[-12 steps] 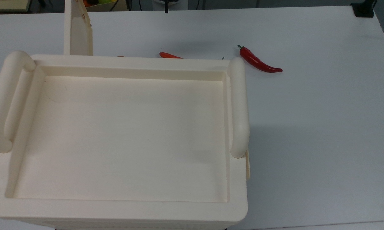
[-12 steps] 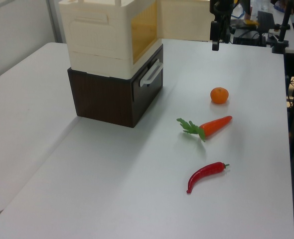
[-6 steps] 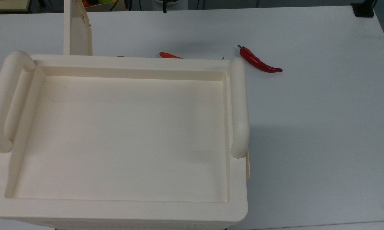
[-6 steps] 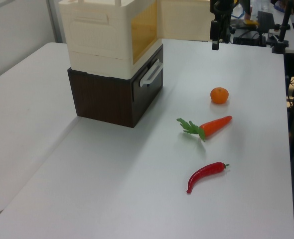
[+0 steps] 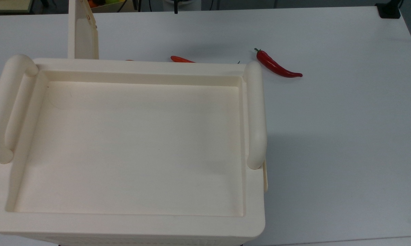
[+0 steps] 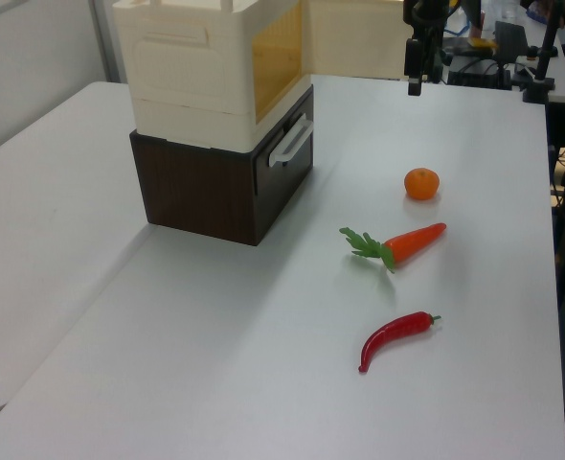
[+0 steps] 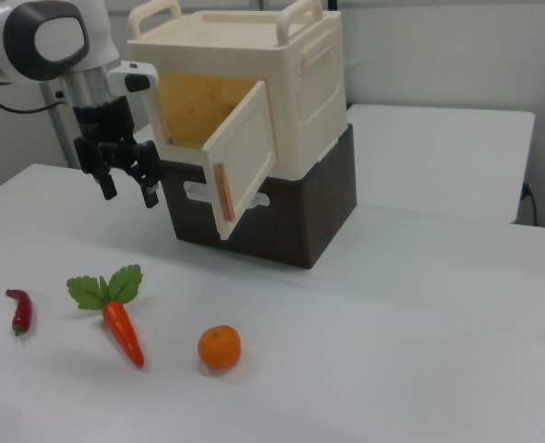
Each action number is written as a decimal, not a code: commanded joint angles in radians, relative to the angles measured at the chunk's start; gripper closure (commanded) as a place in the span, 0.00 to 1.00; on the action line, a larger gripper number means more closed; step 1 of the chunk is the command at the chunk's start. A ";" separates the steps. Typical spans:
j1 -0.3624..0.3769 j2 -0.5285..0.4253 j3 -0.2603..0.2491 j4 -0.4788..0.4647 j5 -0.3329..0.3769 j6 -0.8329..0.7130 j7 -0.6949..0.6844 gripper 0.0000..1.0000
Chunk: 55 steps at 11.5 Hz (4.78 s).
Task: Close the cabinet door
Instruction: 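Move the gripper toward the open cream cabinet door's outer edge, then push the cream door with the gripper, swinging it toward the cabinet front, then continue pushing the door until it sits flush against the cabinet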
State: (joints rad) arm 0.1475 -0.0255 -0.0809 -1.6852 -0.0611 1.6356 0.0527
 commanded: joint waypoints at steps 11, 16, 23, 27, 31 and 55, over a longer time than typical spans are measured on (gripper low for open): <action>-0.022 0.007 -0.005 0.028 0.012 0.020 -0.042 1.00; -0.058 0.006 -0.007 0.145 0.012 0.010 -0.031 1.00; -0.163 0.012 -0.008 0.314 0.023 0.082 -0.025 1.00; -0.249 0.032 -0.010 0.317 0.041 0.208 -0.025 1.00; -0.311 0.062 -0.016 0.314 0.041 0.213 -0.036 1.00; -0.134 0.259 0.013 0.285 0.190 0.693 0.208 1.00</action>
State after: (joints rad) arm -0.0060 0.2155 -0.0632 -1.3882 0.1172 2.2311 0.2158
